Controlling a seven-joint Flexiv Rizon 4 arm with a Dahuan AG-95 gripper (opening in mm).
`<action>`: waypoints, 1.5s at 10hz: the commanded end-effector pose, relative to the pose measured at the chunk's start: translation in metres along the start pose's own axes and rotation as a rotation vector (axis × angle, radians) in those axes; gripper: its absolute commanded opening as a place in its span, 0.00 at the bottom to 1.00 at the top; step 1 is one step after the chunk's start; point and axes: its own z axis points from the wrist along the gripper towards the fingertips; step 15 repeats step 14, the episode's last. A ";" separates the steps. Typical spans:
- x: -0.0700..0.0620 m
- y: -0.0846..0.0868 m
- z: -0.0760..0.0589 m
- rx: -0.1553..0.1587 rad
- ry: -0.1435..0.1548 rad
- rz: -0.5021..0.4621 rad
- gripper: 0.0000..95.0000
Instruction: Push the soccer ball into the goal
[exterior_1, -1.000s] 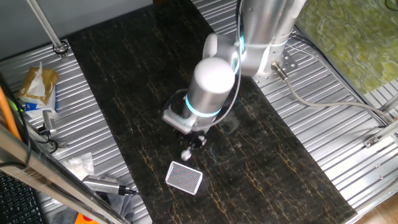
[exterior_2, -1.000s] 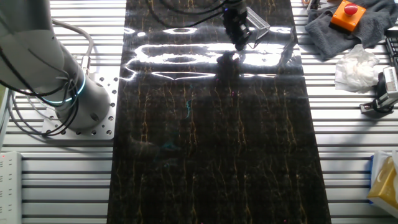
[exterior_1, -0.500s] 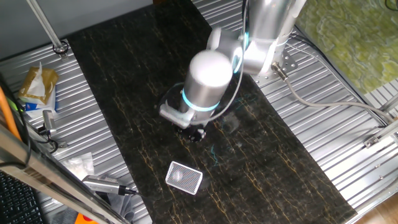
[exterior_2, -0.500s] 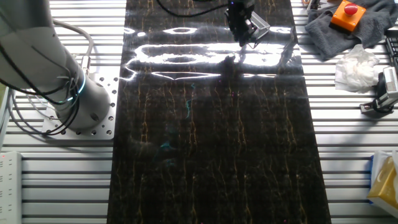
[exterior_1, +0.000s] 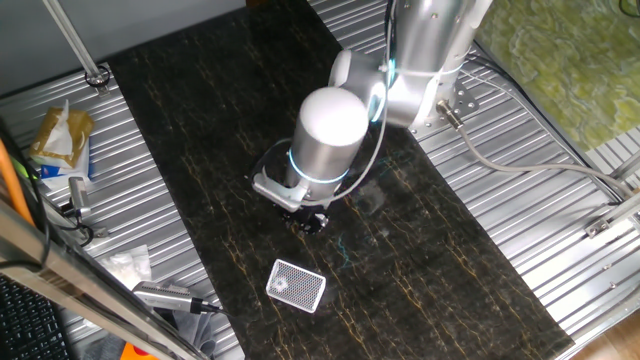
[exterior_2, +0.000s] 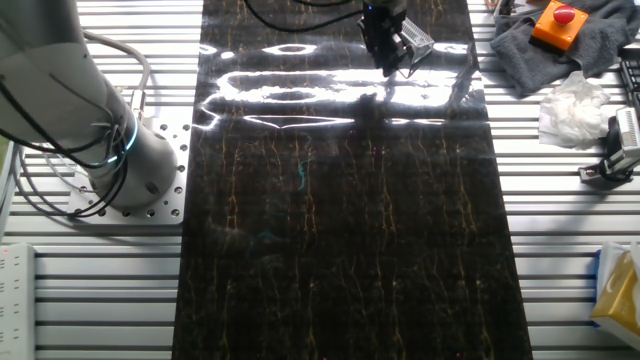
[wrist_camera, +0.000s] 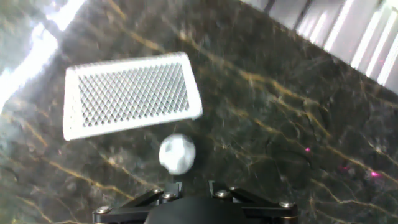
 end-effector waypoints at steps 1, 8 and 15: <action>0.000 0.000 0.001 0.001 0.001 0.002 0.20; 0.000 0.000 -0.011 -0.003 0.002 -0.041 0.20; 0.000 0.000 -0.017 -0.016 -0.001 -0.072 0.20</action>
